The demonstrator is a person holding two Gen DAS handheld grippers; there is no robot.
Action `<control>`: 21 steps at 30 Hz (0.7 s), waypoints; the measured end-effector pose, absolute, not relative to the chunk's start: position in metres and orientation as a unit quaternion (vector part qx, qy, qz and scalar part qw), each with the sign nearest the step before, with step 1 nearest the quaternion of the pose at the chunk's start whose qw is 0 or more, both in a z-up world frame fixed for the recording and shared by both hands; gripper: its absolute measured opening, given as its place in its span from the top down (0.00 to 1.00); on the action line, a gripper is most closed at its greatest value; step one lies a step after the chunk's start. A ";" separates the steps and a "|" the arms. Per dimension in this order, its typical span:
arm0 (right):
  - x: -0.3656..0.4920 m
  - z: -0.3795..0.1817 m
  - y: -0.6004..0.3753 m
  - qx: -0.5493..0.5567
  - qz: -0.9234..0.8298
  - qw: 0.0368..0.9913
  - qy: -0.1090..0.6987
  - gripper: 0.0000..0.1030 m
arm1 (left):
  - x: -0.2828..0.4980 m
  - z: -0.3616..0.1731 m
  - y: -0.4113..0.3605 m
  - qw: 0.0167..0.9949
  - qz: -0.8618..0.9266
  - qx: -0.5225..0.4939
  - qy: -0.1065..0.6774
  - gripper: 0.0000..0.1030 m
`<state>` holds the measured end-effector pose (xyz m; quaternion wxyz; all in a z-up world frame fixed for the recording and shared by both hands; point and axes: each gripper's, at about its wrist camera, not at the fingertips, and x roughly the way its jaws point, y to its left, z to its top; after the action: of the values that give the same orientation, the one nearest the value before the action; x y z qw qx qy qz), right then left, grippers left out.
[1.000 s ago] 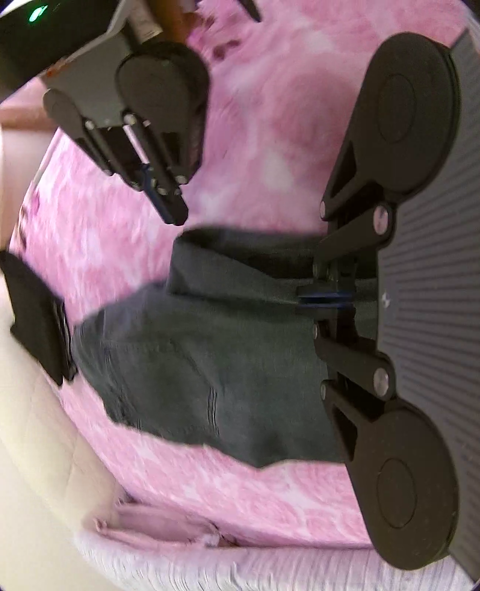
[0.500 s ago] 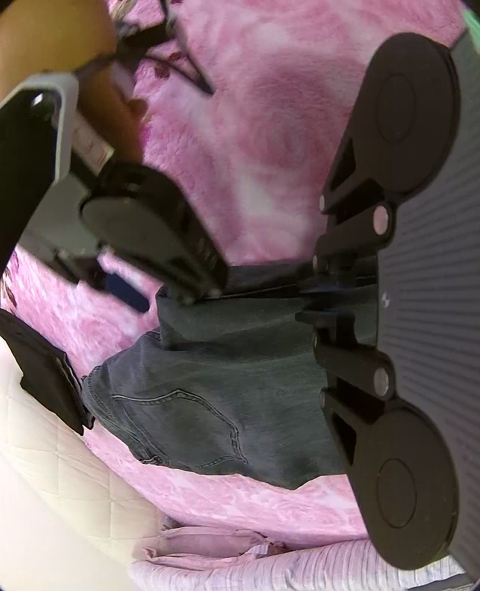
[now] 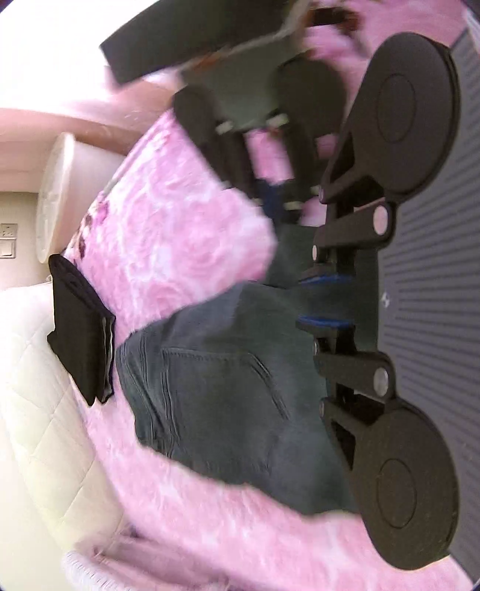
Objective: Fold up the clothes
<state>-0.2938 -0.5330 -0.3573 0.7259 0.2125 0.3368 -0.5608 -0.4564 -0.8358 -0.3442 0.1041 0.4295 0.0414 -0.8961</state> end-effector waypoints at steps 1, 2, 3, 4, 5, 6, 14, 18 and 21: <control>-0.295 -0.358 -0.533 0.209 -0.557 0.728 0.339 0.95 | -0.468 -0.354 -0.840 0.098 -0.894 0.433 0.058 0.85; -0.296 -0.358 -0.532 0.205 -0.554 0.731 0.342 0.95 | -0.478 -0.365 -0.844 0.092 -0.890 0.442 0.059 0.85; -0.297 -0.359 -0.532 0.203 -0.551 0.732 0.345 0.95 | -0.483 -0.374 -0.847 0.090 -0.887 0.452 0.038 0.84; -0.298 -0.359 -0.532 0.203 -0.548 0.733 0.348 0.96 | -0.484 -0.381 -0.854 0.090 -0.884 0.457 0.022 0.82; -0.298 -0.359 -0.533 0.201 -0.545 0.735 0.350 0.96 | -0.483 -0.386 -0.863 0.088 -0.883 0.461 0.016 0.75; -0.299 -0.357 -0.533 0.199 -0.542 0.737 0.351 0.96 | -0.479 -0.388 -0.874 0.089 -0.882 0.462 0.023 0.72; -0.302 -0.342 -0.538 0.214 -0.530 0.742 0.350 0.96 | -0.444 -0.370 -0.937 0.144 -0.874 0.456 0.088 0.87; -0.302 -0.341 -0.539 0.216 -0.523 0.745 0.354 0.96 | -0.438 -0.376 -0.966 0.190 -0.865 0.458 0.073 0.91; -0.305 -0.342 -0.538 0.210 -0.515 0.749 0.360 0.96 | -0.436 -0.392 -0.988 0.211 -0.853 0.473 0.055 0.97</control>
<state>-0.3047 -0.5379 -0.3420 0.7490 0.2098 0.3596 -0.5155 -0.4361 -0.9878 -0.3915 0.2111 0.4733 0.0551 -0.8535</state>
